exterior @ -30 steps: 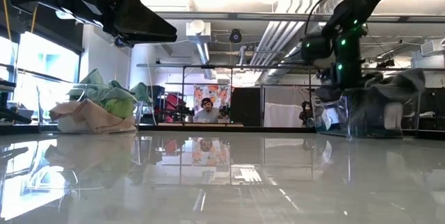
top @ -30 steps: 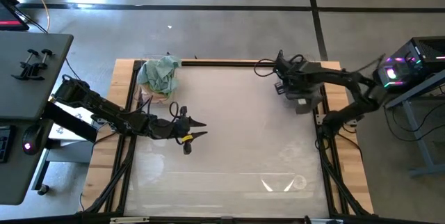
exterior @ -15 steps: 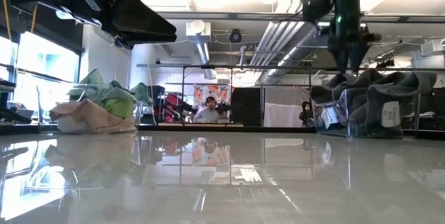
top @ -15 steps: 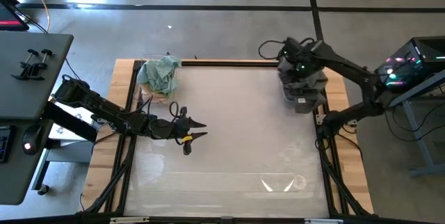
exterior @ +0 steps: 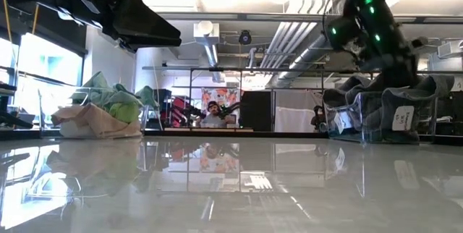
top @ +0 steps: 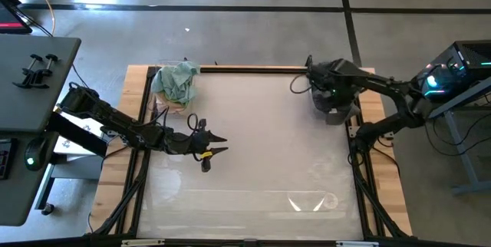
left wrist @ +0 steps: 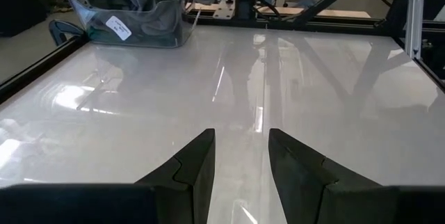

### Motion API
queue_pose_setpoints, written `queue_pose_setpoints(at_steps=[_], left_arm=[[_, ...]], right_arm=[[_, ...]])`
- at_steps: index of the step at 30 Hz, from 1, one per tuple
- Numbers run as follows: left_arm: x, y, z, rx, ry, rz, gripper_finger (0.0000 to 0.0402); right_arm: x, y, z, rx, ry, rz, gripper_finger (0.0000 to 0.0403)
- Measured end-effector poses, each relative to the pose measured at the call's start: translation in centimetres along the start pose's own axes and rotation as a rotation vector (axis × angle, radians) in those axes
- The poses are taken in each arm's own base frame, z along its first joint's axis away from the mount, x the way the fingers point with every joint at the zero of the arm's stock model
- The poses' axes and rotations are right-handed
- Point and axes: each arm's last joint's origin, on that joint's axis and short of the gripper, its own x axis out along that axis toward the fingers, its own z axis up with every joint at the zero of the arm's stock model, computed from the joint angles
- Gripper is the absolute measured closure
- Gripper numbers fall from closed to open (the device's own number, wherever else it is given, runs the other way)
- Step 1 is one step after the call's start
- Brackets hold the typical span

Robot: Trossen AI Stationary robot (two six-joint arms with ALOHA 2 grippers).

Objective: Sort towels by color in basket
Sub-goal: Put the dark gray towel into the right transparent bin

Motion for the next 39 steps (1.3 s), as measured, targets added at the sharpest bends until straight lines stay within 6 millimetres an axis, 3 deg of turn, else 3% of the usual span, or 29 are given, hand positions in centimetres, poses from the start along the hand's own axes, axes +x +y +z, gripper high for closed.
queue_pose_setpoints(at_steps=[5, 10, 17, 21, 30, 35, 39], left_arm=[[0.0, 0.0, 0.0, 0.000, 0.000, 0.000, 0.0280], [0.0, 0.0, 0.0, 0.000, 0.000, 0.000, 0.0280], [0.0, 0.0, 0.0, -0.011, 0.000, 0.000, 0.0280], [0.0, 0.0, 0.0, -0.016, 0.001, 0.001, 0.0280], [0.0, 0.0, 0.0, -0.047, 0.000, -0.014, 0.0280], [0.2, 0.3, 0.1, -0.054, 0.000, 0.001, 0.0280], [0.3, 0.6, 0.1, -0.080, -0.001, 0.012, 0.0280]], right_arm=[[3.7, -0.2, 1.2, 0.054, -0.070, -0.056, 0.0398], [6.3, 0.0, 3.0, 0.092, -0.198, 0.044, 0.0398], [7.6, -0.1, 3.6, 0.065, -0.254, 0.093, 0.0399], [5.9, -0.2, 3.2, 0.045, -0.246, 0.121, 0.0398], [-1.7, -2.8, 1.0, 0.037, -0.150, 0.210, 0.0398], [-4.6, -3.9, 1.0, 0.098, -0.463, 0.144, 0.0398], [-4.0, -4.1, 1.8, 0.310, -0.724, -0.002, 0.0401]])
